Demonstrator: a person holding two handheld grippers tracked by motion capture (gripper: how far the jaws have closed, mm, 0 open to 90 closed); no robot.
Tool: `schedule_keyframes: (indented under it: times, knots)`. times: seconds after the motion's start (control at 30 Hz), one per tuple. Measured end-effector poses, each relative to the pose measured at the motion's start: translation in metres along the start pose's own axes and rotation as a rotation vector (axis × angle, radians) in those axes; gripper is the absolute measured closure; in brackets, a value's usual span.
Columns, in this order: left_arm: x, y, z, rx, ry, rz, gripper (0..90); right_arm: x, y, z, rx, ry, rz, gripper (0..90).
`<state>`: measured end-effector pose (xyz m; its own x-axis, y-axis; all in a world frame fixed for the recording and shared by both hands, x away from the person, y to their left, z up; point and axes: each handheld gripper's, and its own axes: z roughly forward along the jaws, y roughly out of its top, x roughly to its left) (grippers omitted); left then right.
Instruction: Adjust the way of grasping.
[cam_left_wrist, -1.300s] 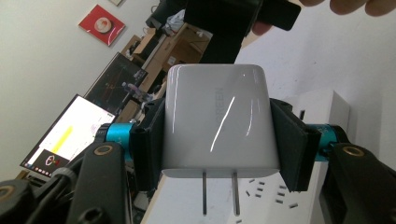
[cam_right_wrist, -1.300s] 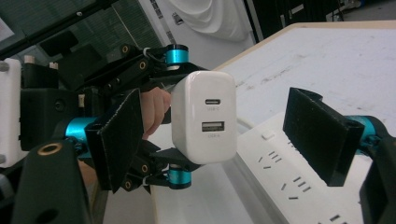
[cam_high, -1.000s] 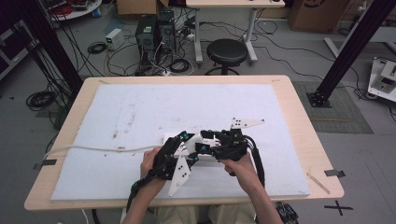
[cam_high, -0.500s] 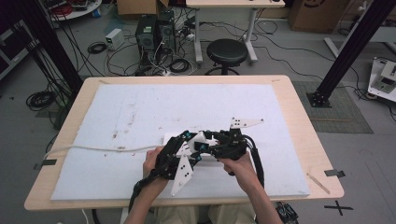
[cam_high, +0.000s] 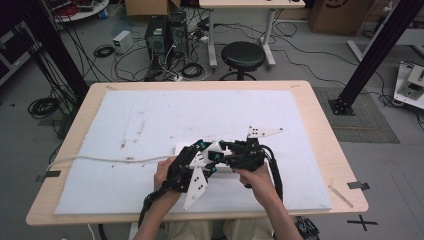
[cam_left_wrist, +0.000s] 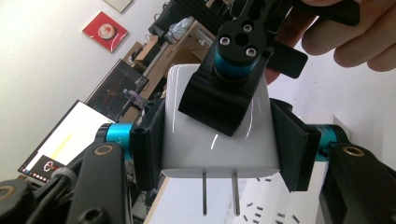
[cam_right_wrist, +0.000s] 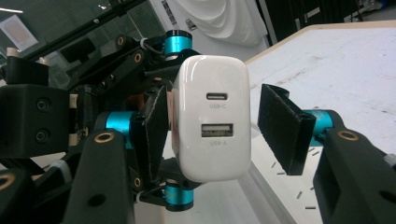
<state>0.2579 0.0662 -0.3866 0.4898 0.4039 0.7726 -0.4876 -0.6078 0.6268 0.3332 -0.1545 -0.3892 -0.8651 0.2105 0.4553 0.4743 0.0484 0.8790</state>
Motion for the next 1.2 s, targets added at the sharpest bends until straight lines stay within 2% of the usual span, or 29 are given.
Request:
schedule_keyframes:
  times: [0.33, 0.73, 0.77, 1.2]
  knots:
    - [-0.0018, 0.0012, 0.0005, -0.009, -0.007, 0.0, 42.4, 0.0014, -0.0012, 0.0028, 0.011, 0.007, -0.007, 48.9]
    - [-0.0013, 0.0003, -0.0002, -0.009, -0.01, -0.001, 42.4, 0.0015, -0.0018, 0.0036, 0.005, 0.031, -0.014, 58.8]
    - [-0.0015, 0.0002, -0.0002, -0.01, -0.009, -0.001, 42.4, 0.001, -0.0021, 0.0027, -0.001, 0.03, -0.015, 62.1]
    - [-0.0019, 0.0004, 0.0009, 0.0, -0.01, 0.013, 42.4, -0.0001, -0.0031, 0.002, 0.0, 0.025, -0.005, 62.8]
